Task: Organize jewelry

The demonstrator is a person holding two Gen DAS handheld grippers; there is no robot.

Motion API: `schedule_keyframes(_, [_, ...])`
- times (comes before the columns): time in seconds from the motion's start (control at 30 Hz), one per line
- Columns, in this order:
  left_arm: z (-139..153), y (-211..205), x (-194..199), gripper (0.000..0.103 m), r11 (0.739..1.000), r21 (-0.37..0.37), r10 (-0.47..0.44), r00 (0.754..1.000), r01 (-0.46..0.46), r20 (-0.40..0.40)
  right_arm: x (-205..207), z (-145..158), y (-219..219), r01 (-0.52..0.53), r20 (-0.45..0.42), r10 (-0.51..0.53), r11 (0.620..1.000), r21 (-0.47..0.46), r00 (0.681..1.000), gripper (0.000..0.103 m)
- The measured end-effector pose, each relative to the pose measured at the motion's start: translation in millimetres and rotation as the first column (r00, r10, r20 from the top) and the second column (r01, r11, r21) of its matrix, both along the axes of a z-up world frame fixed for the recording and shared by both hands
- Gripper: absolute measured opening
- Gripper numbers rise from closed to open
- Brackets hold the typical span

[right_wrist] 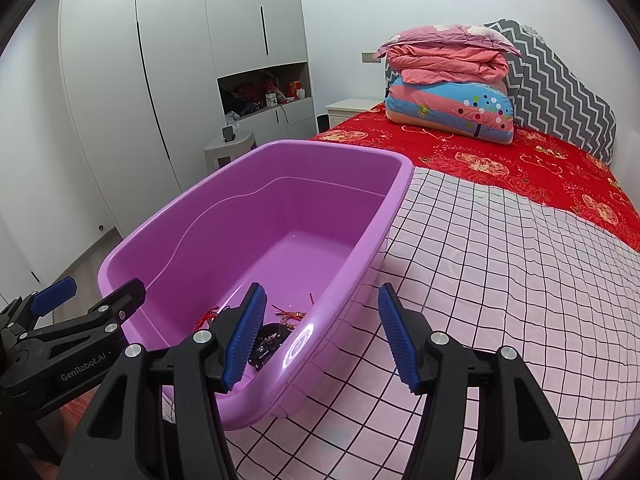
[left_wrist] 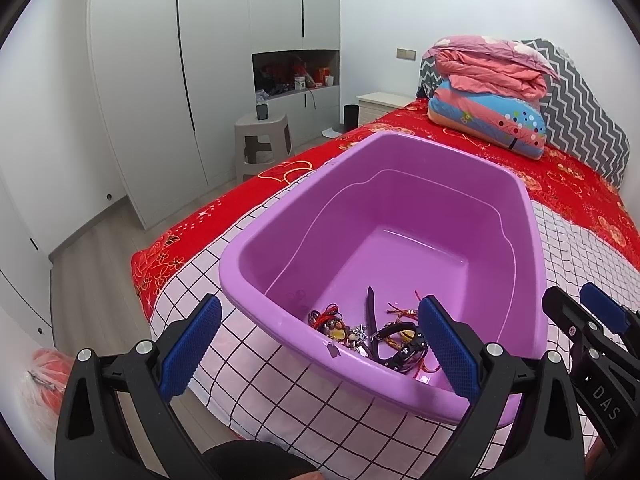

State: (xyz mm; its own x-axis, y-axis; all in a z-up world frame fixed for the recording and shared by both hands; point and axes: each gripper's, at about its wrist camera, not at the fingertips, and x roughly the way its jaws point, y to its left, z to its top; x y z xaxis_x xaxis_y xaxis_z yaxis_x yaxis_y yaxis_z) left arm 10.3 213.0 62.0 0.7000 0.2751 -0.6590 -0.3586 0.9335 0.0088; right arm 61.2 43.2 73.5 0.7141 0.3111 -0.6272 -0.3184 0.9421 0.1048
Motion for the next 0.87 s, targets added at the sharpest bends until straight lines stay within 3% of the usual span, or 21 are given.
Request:
schedule_keyframes(0.4, [-4.2,6.9,-2.1,0.097,0.999,-0.047,-0.005,1.0,0.005,0.0,-0.1,-2.5,-2.1,-0.002,-0.006,0.002,1.0,0.003,1.0,0.058])
schedule_keyframes(0.87, [-4.7,4.7,1.2,0.097,1.0,-0.015,0.019,1.0,-0.019,-0.022,-1.2,-4.5,-6.3,0.001,-0.003,-0.001,1.0,0.01,1.0,0.058])
